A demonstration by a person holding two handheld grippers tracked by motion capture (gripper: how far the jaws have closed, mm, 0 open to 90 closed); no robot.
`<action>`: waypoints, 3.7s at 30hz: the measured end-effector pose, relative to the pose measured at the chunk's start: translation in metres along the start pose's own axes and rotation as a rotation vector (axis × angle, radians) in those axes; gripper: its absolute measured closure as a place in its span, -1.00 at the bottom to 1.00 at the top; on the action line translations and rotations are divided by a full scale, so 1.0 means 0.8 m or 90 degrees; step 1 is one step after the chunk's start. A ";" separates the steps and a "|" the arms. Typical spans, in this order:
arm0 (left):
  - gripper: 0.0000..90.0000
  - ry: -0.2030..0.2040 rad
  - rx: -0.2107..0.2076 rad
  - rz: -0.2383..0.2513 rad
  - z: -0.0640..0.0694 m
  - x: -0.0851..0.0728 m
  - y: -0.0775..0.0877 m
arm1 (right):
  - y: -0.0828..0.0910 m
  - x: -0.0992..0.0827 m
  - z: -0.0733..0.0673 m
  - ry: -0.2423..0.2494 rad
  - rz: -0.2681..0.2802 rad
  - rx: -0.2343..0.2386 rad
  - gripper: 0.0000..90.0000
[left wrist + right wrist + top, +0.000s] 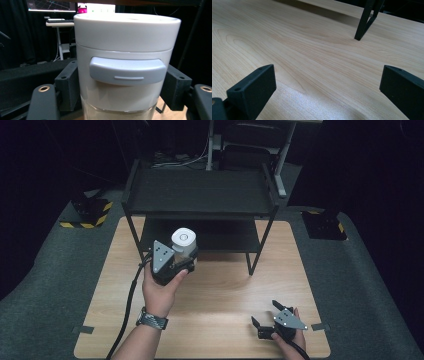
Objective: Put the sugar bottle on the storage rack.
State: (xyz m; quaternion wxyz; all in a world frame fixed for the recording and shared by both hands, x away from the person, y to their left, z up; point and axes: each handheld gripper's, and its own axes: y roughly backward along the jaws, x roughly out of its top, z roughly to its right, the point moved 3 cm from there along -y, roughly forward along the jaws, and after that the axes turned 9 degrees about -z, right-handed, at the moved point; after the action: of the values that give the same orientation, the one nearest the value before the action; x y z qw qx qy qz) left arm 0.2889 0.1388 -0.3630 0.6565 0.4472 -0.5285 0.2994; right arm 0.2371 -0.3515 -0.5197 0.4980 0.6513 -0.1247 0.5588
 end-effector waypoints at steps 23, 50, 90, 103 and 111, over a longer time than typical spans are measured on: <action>-0.36 0.010 0.047 -0.012 -0.019 0.019 -0.055 | 0.001 -0.002 0.000 0.001 0.004 0.000 -0.99; -0.36 0.013 0.096 0.019 -0.035 0.003 -0.109 | 0.001 -0.004 0.001 0.000 0.011 0.001 -0.99; -0.99 0.025 0.080 0.071 -0.031 -0.021 -0.093 | 0.002 -0.004 0.000 0.003 0.012 0.000 -0.99; -0.99 0.013 0.053 0.090 -0.033 -0.057 -0.049 | 0.001 -0.003 -0.001 0.006 0.009 -0.001 -0.99; -0.99 0.011 0.035 0.107 -0.031 -0.093 -0.014 | 0.001 -0.003 -0.001 0.007 0.007 -0.001 -0.99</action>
State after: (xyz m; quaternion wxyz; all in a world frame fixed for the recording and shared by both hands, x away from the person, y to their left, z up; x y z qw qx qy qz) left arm 0.2900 0.1623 -0.4386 0.6210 0.4163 -0.5505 0.3715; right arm 0.2354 -0.3525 -0.5210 0.4960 0.6473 -0.1262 0.5649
